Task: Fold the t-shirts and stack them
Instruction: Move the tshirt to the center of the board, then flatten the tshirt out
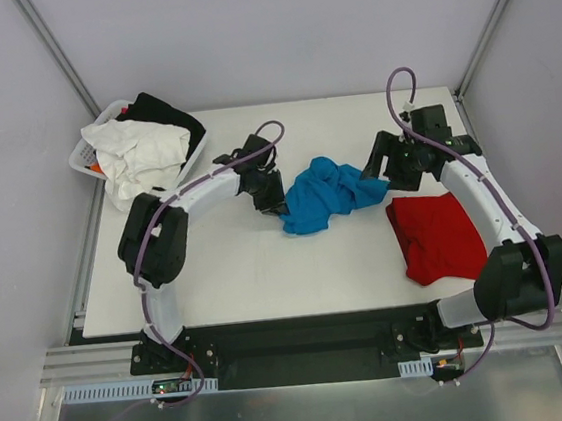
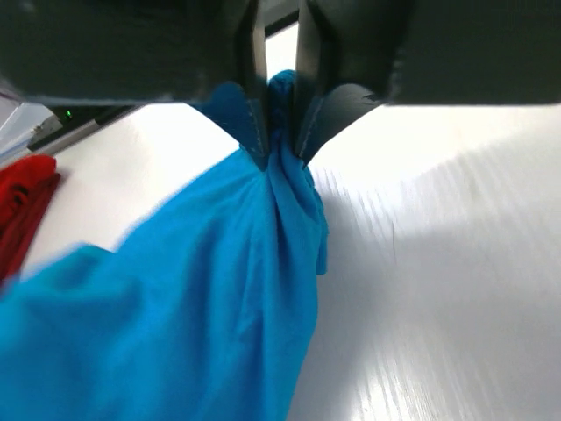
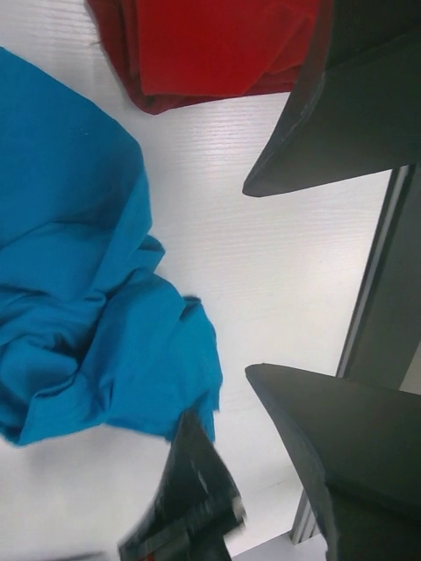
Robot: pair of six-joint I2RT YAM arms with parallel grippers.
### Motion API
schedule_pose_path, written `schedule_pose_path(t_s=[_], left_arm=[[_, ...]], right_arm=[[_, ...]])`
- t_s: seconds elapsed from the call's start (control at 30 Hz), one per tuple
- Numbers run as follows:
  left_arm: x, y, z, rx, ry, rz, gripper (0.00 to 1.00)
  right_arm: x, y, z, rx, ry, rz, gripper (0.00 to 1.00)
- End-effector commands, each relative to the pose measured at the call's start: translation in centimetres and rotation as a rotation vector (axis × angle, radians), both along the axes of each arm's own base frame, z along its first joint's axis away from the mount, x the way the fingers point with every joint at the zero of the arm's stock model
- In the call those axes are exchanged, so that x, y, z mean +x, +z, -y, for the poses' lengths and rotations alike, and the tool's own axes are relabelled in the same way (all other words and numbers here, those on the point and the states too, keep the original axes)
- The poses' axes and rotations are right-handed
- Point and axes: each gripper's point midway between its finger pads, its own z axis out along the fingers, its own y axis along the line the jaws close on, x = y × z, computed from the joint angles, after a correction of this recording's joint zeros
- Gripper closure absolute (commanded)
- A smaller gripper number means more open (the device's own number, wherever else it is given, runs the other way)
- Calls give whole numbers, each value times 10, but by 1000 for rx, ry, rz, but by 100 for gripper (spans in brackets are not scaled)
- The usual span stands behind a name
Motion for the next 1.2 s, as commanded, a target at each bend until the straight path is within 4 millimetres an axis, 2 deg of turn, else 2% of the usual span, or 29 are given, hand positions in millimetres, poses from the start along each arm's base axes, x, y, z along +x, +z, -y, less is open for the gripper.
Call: schedule_pose_path(t_s=[0.0,0.03,0.17,0.2,0.27,0.37,0.4,0.43,0.5,0.53,0.6,0.63,0.73,0.77,0.8,0.83,0.87,0.93,1.0,1.07,1.17], left_arm=[[7,113,-6,-72,13,214,80],[13,137,-6,-83,25,265,78],[8,205,-15,-124,48,373,76],[5,211,-19,-119,59,366,76],[3,238,-20,-147,72,401,77],[-1,254,-27,-140,84,424,76],[-3,251,-29,-126,86,418,76],[-6,237,-33,-99,85,385,76],[-13,222,-34,-86,81,342,76],[-18,206,-37,-67,79,301,76],[-24,193,-40,-53,87,269,73],[-29,176,-42,-32,81,232,72],[-41,149,-42,-17,56,154,71],[-43,148,-41,-23,52,153,71],[-44,145,-42,-22,55,149,71],[-48,140,-43,-17,55,137,71],[-49,141,-44,-21,55,141,71],[-53,135,-45,-19,51,127,71],[-58,123,-48,-4,43,103,71],[-62,112,-49,8,33,81,71],[-67,94,-49,32,13,50,71]], right_arm=[[-8,-36,-10,29,59,-124,20],[-9,-48,-16,20,89,-157,20],[-12,-70,-32,-26,162,-196,19],[-14,-73,-38,-20,182,-204,20],[-10,-80,-46,-6,202,-219,19],[-8,-81,-59,7,257,-223,20],[-9,-87,-63,-6,269,-242,20],[-9,-89,-64,-12,275,-242,20],[-9,-96,-67,-13,284,-258,20],[-9,-99,-68,-12,288,-265,20],[-9,-101,-72,-8,304,-263,20],[-9,-105,-74,-11,313,-271,20],[-2,-110,-81,-12,343,-267,35],[2,-110,-83,-10,346,-264,51],[6,-112,-84,-9,346,-266,56],[13,-107,-88,-3,347,-249,58],[16,-110,-90,2,345,-259,59],[23,-108,-95,5,346,-249,57],[32,-105,-102,10,350,-236,49],[39,-108,-107,13,353,-239,33],[40,-112,-112,11,353,-245,33]])
